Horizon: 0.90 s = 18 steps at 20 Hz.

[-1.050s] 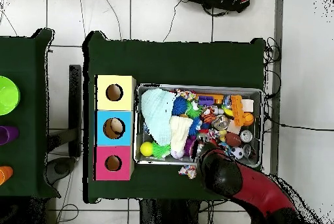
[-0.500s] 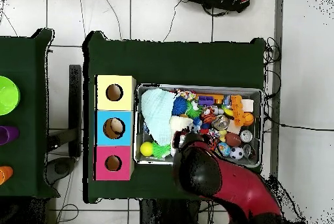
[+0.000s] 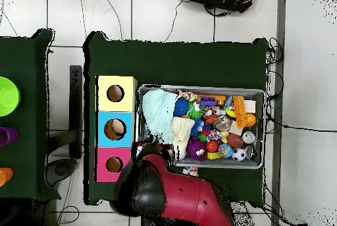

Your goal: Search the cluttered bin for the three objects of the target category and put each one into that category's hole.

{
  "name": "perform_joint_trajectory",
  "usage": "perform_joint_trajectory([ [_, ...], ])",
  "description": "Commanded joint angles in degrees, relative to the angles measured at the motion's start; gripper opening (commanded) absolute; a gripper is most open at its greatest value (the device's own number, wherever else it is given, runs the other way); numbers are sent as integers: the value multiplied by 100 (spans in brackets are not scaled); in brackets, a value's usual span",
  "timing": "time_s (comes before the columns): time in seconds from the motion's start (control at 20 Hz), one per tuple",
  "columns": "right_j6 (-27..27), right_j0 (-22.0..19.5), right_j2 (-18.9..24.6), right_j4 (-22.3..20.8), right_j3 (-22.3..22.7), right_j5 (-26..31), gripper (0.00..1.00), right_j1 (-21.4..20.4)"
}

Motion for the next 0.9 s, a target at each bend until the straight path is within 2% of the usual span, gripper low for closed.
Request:
perform_joint_trajectory([
  [0.05,2108,457,-688,349,204,401,0,-35],
  [0.25,2243,695,-750,429,325,-64,0,211],
  [0.55,2906,1560,-1136,499,450,-902,0,743],
  [0.7,3036,1716,-1061,562,605,-1477,0,1020],
  [0.9,3198,2089,-1200,700,656,-1711,0,1198],
])
